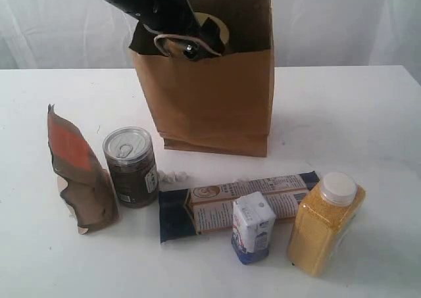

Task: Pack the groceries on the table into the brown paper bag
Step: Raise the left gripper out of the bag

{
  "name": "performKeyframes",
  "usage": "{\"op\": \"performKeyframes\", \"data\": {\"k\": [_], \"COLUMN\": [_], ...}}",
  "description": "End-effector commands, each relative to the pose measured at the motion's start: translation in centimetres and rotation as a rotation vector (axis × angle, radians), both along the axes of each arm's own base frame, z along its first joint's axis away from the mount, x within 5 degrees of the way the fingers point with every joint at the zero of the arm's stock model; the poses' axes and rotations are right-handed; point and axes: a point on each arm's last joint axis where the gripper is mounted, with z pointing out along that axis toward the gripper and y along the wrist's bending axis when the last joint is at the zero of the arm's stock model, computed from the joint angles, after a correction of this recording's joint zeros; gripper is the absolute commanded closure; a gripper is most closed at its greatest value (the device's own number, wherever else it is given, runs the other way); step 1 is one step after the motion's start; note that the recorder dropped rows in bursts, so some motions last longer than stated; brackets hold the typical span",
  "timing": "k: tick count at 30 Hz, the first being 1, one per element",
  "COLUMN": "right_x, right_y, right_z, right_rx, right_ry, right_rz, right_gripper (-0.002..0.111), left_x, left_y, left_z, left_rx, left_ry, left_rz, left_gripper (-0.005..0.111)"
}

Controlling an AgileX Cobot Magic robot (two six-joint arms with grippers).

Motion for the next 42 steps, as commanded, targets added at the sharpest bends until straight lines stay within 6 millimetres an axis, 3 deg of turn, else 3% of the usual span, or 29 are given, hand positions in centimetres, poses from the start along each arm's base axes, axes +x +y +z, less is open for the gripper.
{"op": "performKeyframes", "data": {"k": [1, 8, 14, 19, 31, 35, 42], "right_x": [0.0, 0.0, 0.0, 0.0, 0.0, 0.0, 0.0], "right_y": [-0.1, -0.1, -0.1, -0.1, -0.1, -0.1, -0.1], "right_z": [-0.1, -0.1, -0.1, -0.1, -0.1, -0.1, -0.1], "right_rx": [-0.006, -0.006, -0.006, -0.006, -0.006, -0.006, -0.006], "right_ry": [-0.008, -0.008, -0.008, -0.008, -0.008, -0.008, -0.008], "right_rz": [-0.010, -0.010, -0.010, -0.010, -0.010, -0.010, -0.010], "right_gripper": [0.108, 0.108, 0.108, 0.108, 0.108, 0.108, 0.108], "left_x": [-0.3, -0.3, -0.3, -0.4, -0.7, -0.6, -0.9], "left_y": [0.3, 0.3, 0.3, 0.3, 0.5, 0.6, 0.8], "left_z": [0.9, 0.9, 1.0, 1.1, 1.7, 1.7, 2.3], "left_rx": [-0.035, -0.034, -0.047, -0.055, -0.132, -0.196, -0.201], "left_ry": [-0.017, -0.017, -0.008, -0.006, 0.051, 0.114, 0.102], "left_rz": [0.012, 0.012, 0.024, 0.029, 0.096, 0.181, 0.177], "left_gripper": [0.107, 0.103, 0.051, 0.025, 0.023, 0.001, 0.001]}}
